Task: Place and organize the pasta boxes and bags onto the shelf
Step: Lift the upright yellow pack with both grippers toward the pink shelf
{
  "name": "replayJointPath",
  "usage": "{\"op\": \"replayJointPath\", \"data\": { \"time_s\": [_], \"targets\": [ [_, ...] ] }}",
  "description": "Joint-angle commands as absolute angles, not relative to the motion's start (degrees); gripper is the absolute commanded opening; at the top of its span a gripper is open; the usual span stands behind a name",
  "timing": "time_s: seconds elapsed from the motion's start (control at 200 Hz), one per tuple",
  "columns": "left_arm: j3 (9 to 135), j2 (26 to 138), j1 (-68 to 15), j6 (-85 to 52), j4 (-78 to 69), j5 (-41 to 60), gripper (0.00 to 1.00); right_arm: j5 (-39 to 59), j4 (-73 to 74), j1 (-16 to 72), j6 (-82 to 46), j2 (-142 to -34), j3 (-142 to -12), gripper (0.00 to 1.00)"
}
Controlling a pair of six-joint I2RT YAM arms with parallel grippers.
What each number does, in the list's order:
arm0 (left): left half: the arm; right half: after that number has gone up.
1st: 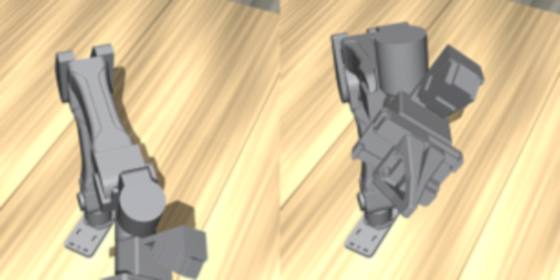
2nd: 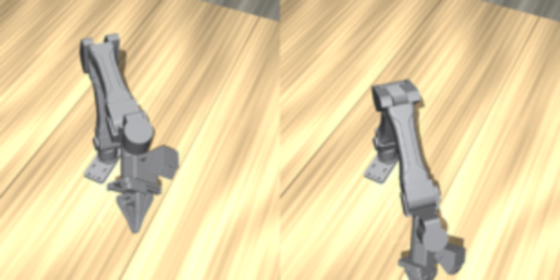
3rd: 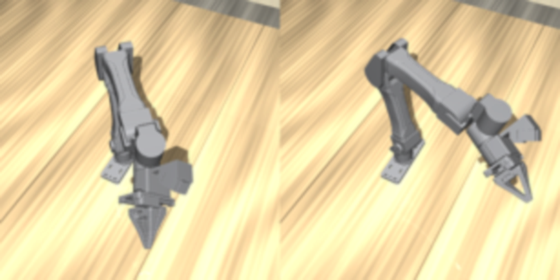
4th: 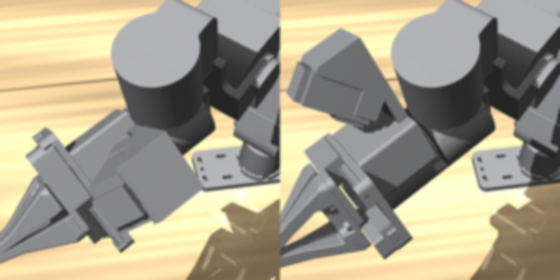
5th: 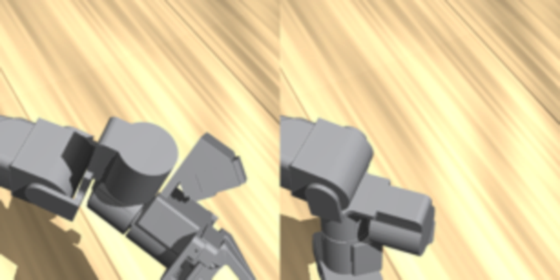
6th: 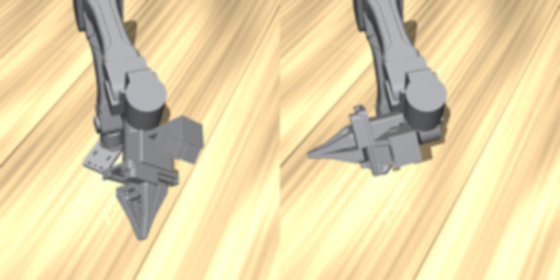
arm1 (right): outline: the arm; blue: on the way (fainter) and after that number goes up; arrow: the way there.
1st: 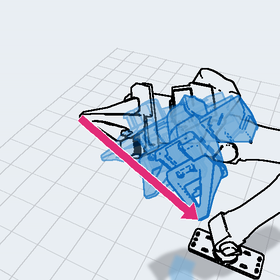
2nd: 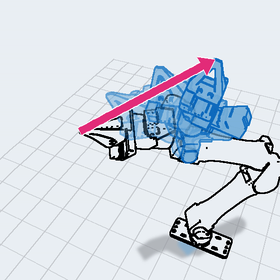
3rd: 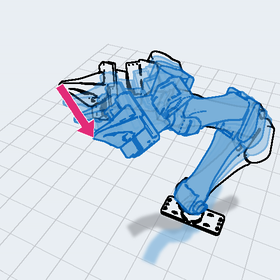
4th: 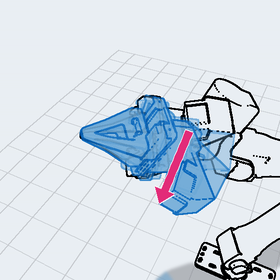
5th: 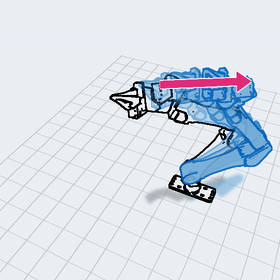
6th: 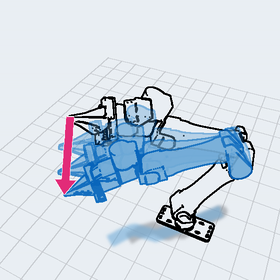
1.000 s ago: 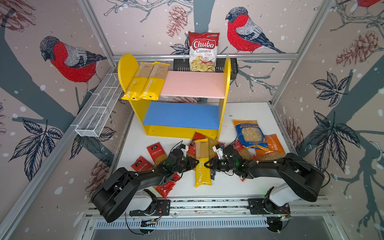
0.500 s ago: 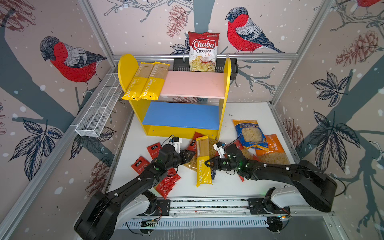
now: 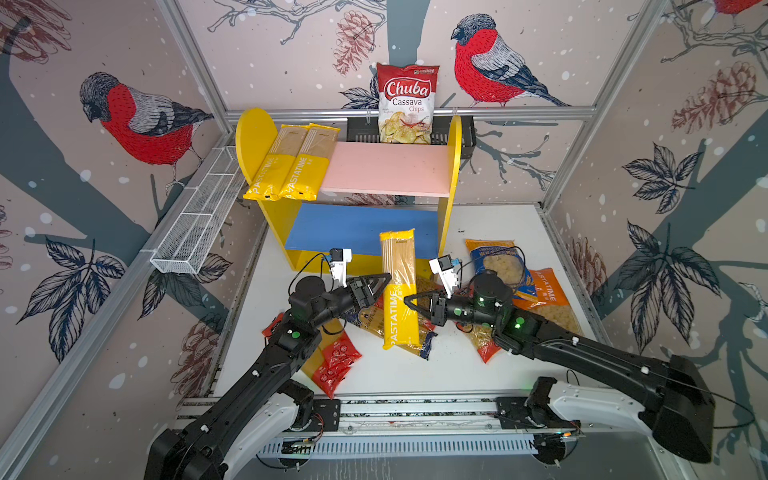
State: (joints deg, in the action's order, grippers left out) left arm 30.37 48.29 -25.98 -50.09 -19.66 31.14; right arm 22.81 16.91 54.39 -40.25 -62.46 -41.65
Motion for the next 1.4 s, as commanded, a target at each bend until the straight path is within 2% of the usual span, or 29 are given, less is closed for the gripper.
{"op": "replayJointPath", "data": {
  "time_s": [0.0,0.22,0.53,0.65,0.785,0.926,0.986,1.066,1.131,1.276,1.396],
  "targets": [
    [32.0,49.2,-25.8,-51.9,-27.7,36.6,0.82,25.5,21.9,54.6,-36.4,-61.8,-45.0,0.0],
    [34.3,51.2,-25.8,-53.6,-33.9,39.7,0.72,28.0,24.4,54.5,-36.9,-62.9,-47.2,0.0],
    [36.6,53.8,-25.8,-55.6,-39.0,41.3,0.39,28.4,27.3,53.3,-39.9,-64.7,-46.4,0.01],
    [37.8,54.4,-25.8,-55.6,-39.5,41.5,0.25,28.2,28.7,52.7,-41.5,-64.8,-45.2,0.04],
    [39.2,55.1,-25.8,-55.5,-39.5,41.4,0.15,27.8,28.8,52.7,-42.0,-64.9,-44.8,0.08],
    [41.0,56.0,-25.8,-55.4,-40.0,40.5,0.05,27.3,27.8,52.5,-41.8,-64.9,-44.1,0.22],
    [42.3,56.5,-25.8,-55.0,-39.7,39.9,0.03,27.3,28.1,52.0,-42.1,-64.9,-43.1,0.29],
    [44.6,57.4,-25.8,-53.9,-38.7,39.3,0.0,27.8,28.9,51.4,-43.1,-65.0,-41.4,0.45],
    [46.5,58.4,-25.6,-53.4,-38.3,38.7,0.0,28.3,29.3,51.3,-43.5,-65.0,-40.5,0.52],
    [49.8,60.3,-24.2,-53.4,-38.4,37.7,0.0,29.2,30.3,52.0,-44.0,-64.9,-39.3,0.56],
    [51.1,62.0,-23.6,-54.8,-40.2,37.5,0.0,28.2,30.7,52.8,-43.9,-64.7,-39.5,0.53]
  ]
}}
